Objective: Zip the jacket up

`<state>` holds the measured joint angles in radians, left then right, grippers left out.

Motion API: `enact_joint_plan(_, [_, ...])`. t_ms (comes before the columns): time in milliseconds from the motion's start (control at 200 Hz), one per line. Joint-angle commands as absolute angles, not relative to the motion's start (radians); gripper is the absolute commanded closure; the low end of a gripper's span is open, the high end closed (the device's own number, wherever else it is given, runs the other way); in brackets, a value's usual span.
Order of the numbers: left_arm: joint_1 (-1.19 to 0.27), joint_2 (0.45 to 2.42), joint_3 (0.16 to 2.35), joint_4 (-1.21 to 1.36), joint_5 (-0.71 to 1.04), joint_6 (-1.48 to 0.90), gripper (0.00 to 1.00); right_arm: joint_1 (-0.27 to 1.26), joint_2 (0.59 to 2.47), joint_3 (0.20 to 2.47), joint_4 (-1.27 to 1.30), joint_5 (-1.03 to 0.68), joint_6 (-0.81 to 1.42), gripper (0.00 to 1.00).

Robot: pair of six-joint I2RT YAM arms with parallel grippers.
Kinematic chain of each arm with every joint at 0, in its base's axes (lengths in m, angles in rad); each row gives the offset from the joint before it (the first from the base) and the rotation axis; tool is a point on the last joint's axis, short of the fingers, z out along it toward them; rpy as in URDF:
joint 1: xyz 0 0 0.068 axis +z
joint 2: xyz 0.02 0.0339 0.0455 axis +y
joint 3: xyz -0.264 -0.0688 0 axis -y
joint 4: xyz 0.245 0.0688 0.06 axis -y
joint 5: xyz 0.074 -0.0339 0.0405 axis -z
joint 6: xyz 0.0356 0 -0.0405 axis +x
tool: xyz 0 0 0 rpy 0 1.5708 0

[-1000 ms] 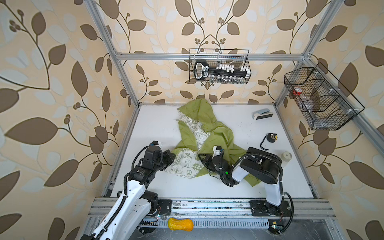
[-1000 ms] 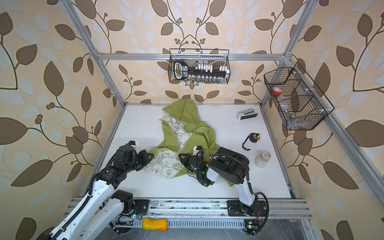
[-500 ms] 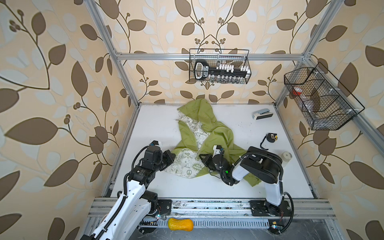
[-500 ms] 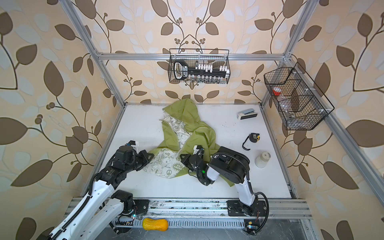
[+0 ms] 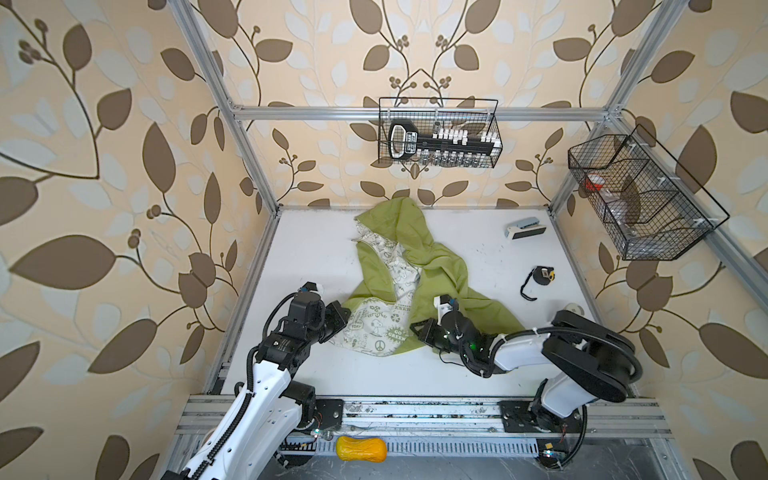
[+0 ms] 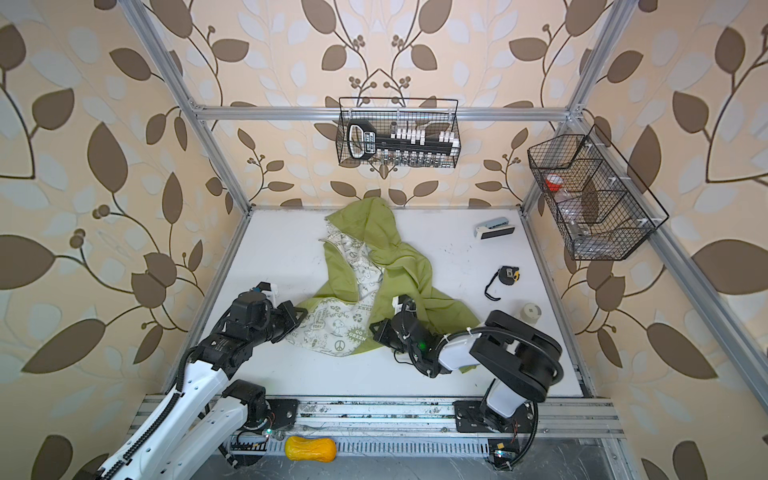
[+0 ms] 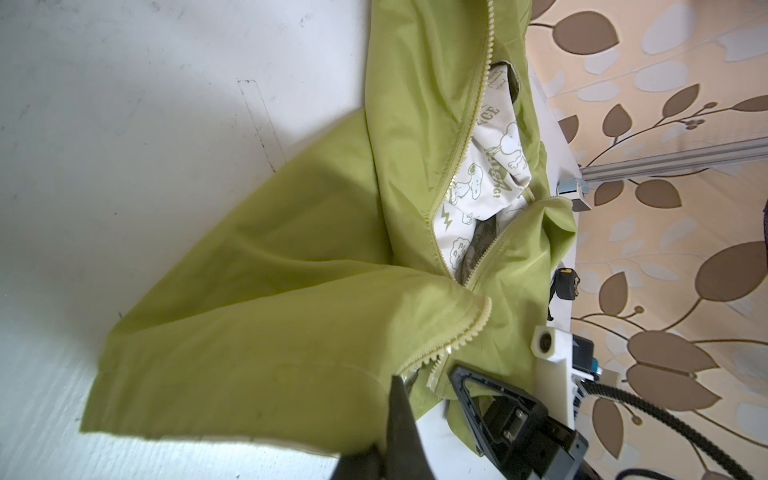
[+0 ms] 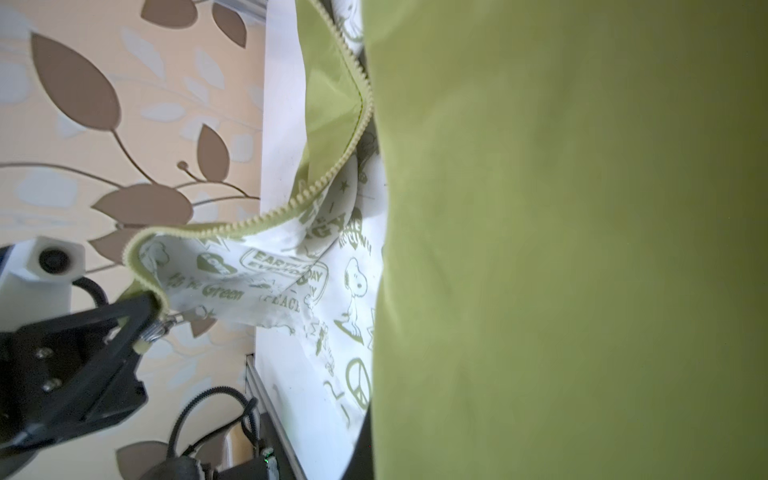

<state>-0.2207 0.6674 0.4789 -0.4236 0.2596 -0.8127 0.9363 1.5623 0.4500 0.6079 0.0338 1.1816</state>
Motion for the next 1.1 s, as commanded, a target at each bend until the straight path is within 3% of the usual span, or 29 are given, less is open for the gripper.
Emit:
enact_joint_plan(0, [-0.210,0.661,0.514,-0.421,0.255,-0.793,1.00,0.967,1.487,0.532,0.148,0.141,1.020,1.00])
enact_joint_plan(100, [-0.210,0.669,0.511,-0.412,0.261,-0.795,1.00,0.975,1.466,0.585,-0.046,0.233,0.956,1.00])
enact_joint_plan(310, [-0.210,0.675,0.500,-0.399,0.266,-0.802,1.00,0.985,1.495,0.636,-0.142,0.282,0.913,1.00])
enact_joint_plan(420, [-0.210,0.673,0.494,-0.395,0.268,-0.806,1.00,0.999,1.528,0.658,-0.136,0.278,0.907,1.00])
enact_joint_plan(655, [-0.211,0.667,0.489,-0.395,0.271,-0.808,1.00,1.020,1.526,0.672,-0.107,0.280,0.918,0.83])
enact_joint_plan(1095, [-0.211,0.664,0.481,-0.391,0.276,-0.812,1.00,1.022,1.484,0.651,-0.013,0.241,0.936,0.76])
